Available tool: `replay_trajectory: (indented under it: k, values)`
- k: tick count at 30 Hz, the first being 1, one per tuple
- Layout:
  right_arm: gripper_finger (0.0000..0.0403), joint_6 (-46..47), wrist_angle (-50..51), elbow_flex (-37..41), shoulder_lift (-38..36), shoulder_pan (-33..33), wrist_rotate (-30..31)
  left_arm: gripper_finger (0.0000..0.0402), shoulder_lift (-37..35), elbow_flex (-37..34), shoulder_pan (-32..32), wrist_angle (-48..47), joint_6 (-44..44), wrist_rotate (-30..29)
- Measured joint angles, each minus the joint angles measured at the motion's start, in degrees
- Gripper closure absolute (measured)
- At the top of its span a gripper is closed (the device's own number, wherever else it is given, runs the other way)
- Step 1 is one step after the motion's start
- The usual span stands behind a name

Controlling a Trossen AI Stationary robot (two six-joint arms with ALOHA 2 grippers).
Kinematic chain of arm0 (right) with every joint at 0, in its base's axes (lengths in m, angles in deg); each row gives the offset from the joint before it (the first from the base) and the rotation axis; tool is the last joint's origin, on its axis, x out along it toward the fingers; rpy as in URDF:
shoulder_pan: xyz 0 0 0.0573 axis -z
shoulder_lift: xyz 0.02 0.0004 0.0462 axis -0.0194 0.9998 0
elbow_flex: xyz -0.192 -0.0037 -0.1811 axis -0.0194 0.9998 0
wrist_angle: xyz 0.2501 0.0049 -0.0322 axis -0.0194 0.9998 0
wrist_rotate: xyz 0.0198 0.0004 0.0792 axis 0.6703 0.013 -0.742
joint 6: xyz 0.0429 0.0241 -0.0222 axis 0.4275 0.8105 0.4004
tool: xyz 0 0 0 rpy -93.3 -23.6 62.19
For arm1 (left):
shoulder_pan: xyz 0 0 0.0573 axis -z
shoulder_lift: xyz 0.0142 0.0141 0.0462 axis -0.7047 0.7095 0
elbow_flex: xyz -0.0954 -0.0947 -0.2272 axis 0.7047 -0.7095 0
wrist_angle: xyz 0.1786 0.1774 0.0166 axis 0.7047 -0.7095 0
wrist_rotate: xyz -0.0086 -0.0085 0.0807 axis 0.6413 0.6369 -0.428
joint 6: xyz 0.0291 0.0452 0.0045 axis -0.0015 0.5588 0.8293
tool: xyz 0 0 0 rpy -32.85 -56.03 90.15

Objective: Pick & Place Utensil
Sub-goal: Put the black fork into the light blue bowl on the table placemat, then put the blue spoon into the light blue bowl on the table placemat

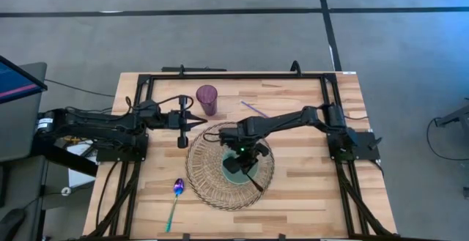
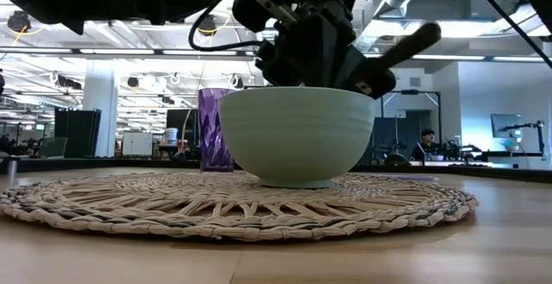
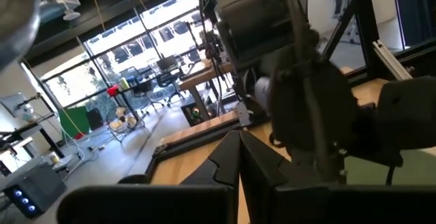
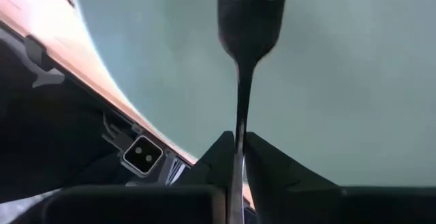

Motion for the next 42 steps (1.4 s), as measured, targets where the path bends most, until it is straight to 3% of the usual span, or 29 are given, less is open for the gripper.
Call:
replay_trajectory:
  k: [18, 27, 31, 35, 38, 42]
  values:
    - [0.0357, -0.01, -0.74, 0.01, -0.17, 1.28, -0.16, 0.0392, 0.02, 0.0, 0.02, 0.26, 1.14, -1.16]
    - [0.0399, -3.21, 5.92, -6.09, -1.44, 0.33, 2.15, 0.0395, 0.02, 0.0, 0.0, 0.28, 1.14, -3.06]
    - [0.0396, -7.24, 10.51, -10.5, -1.44, -0.22, 7.17, 0.0392, 0.02, 0.0, 0.0, 0.65, 1.17, -3.06]
    - [0.0388, -7.14, 18.79, -16.79, -1.49, -1.71, 17.36, 0.039, 0.02, 0.0, 0.0, 0.88, 4.08, -3.15]
    - [0.0384, -5.74, 23.64, -21.31, -1.49, -3.85, 26.4, 0.0393, 0.02, 0.0, 0.02, 1.15, 5.18, -5.57]
    - [0.0383, -8.25, 25.2, -24.83, -2.37, -7.13, 31.9, 0.0394, 0.02, 0.0, 0.0, 1.15, 5.21, -8.78]
